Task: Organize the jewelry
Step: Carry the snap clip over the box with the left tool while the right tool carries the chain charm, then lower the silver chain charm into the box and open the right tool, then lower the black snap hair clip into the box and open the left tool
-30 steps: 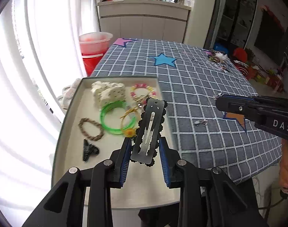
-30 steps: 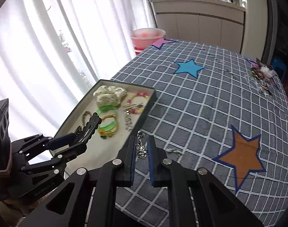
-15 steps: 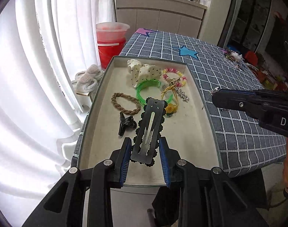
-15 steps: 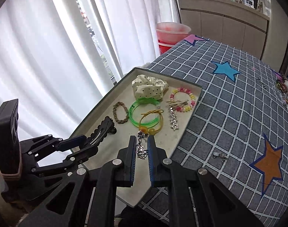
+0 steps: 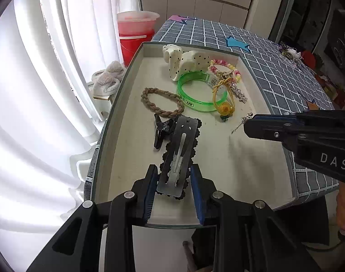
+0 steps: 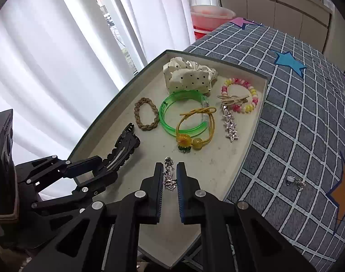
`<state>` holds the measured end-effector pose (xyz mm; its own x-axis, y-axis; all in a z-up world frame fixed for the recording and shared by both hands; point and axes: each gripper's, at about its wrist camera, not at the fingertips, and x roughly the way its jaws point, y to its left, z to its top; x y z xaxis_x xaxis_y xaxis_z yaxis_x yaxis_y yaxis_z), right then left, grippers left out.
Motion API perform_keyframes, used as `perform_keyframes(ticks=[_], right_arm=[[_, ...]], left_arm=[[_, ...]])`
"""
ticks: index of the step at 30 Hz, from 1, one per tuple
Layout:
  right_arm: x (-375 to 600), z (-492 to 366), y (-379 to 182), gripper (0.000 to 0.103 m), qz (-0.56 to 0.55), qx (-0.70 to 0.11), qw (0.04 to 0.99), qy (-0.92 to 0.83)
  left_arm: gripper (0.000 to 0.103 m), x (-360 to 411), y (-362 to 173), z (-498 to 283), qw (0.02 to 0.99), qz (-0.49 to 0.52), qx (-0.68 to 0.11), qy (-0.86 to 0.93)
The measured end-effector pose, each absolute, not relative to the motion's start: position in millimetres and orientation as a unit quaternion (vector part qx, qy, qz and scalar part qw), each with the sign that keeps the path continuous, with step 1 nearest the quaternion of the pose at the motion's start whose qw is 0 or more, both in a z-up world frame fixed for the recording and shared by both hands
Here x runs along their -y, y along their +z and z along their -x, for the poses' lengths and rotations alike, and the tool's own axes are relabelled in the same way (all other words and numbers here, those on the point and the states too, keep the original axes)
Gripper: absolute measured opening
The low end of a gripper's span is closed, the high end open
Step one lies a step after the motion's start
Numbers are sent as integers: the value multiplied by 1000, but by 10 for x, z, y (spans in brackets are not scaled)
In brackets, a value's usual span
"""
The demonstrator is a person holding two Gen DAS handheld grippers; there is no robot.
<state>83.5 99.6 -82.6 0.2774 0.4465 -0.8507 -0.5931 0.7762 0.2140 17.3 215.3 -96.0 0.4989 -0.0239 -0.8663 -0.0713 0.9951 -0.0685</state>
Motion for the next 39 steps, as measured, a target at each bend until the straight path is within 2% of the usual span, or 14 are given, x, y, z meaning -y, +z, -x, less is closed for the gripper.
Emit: perform_keyframes(ticks=[16,27,30,31,32,39], right_arm=[[-1068,-1058,-1155,12,87,-532,786,303],[-1114,-1005,-1133,15,106,-525,788,305],[-1109,-1002,-1129,31,104,-526,787,305],[-1113,-1011,-1128,42,103,-526,787,305],[-1111,-1013,-1125,45,101,-527,787,305],[-1014,-1052,-935,46,68,-515,797,308]], left_arm=[[38,-2152,-1092,-337,859,30,-510,27],[38,-2150,-1088,-359,858,33,-512,36],[38,-2150,-1078,-349,858,31,-511,43],[38,-2151,-1073,-346,858,31,-511,45],[38,-2155,-1064,-340,859,33,-510,46],[38,-2173,-977,-306,863,40,-501,54]])
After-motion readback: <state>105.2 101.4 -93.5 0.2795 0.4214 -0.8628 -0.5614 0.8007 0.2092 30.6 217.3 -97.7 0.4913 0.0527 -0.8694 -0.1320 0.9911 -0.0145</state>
